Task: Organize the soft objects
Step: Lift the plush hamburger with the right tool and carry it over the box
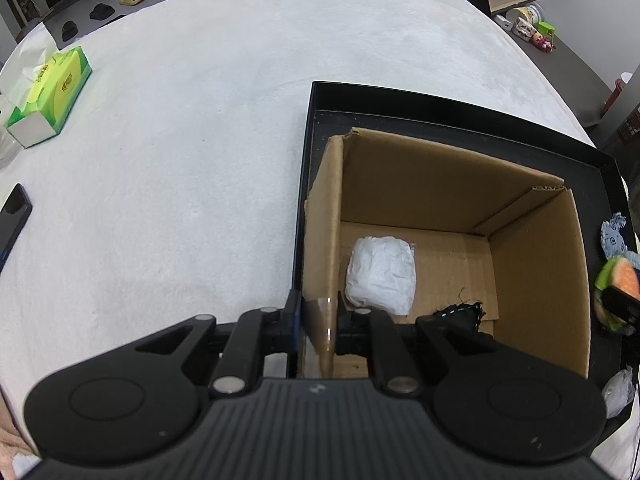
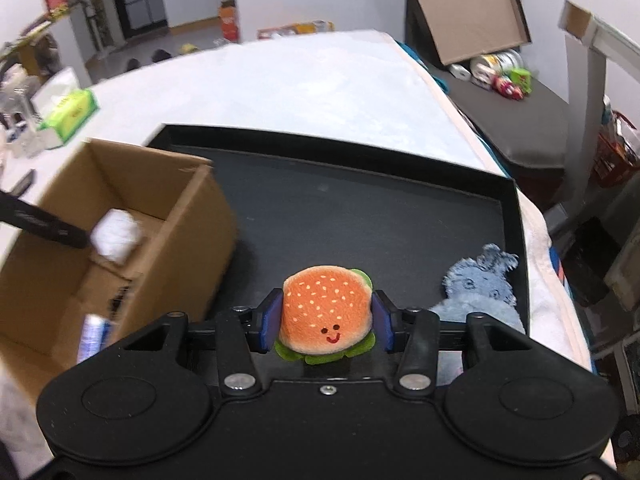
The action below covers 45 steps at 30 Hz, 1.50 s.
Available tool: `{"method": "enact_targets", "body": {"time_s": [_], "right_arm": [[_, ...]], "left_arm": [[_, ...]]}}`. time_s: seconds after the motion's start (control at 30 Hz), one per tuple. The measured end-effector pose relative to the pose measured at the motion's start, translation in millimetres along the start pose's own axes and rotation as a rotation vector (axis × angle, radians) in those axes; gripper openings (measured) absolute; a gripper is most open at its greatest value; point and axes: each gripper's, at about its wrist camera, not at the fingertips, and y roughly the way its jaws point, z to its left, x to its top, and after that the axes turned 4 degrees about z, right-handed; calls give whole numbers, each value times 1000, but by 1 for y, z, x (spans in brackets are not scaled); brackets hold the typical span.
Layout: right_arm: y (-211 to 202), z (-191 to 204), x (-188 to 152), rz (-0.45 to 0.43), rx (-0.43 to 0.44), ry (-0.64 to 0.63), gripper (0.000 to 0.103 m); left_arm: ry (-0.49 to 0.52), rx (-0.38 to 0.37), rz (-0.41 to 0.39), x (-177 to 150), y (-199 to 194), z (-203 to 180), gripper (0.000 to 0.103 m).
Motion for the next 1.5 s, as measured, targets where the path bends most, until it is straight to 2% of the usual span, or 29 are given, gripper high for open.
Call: {"method": "enact_targets", "body": {"time_s": [0.3, 0.57, 1.0, 1.33, 1.5], "right_arm": [[-39, 31, 6, -67, 132, -54, 46], [-37, 71, 7, -57, 229, -142, 46], [-16, 108, 12, -36, 241, -220, 46], [-13, 119, 8, -25, 251, -241, 64], [-14, 114, 7, -24, 245, -223, 65]], "left_arm": [[3, 4, 1, 0, 0, -2, 12], [17, 7, 7, 0, 1, -3, 12], [31, 8, 6, -1, 3, -5, 12], [54, -1, 8, -1, 3, -4, 13], [94, -9, 7, -3, 2, -6, 13]]}}
